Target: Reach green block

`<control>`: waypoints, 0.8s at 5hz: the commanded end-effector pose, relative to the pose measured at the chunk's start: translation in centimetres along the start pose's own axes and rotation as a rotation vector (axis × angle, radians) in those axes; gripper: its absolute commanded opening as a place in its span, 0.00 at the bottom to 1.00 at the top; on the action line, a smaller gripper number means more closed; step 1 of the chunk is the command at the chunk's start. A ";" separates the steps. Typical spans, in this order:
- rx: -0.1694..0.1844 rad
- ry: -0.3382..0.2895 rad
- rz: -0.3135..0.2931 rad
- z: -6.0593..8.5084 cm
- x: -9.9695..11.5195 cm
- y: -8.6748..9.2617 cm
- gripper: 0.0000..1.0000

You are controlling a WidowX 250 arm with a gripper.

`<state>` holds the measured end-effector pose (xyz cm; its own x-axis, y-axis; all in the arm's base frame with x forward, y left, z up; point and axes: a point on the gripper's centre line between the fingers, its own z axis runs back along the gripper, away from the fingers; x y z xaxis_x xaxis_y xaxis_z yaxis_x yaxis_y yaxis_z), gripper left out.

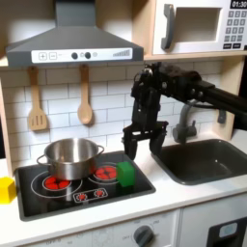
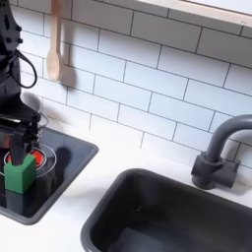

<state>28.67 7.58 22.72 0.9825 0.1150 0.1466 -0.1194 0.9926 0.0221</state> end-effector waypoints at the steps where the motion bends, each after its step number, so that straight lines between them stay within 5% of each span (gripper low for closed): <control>1: 0.005 0.014 0.004 -0.8 0.8 0.3 1.00; 4: 0.011 0.036 0.018 -2.2 2.1 0.9 1.00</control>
<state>30.88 8.93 20.85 0.9847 0.1347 0.1103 -0.1387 0.9899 0.0291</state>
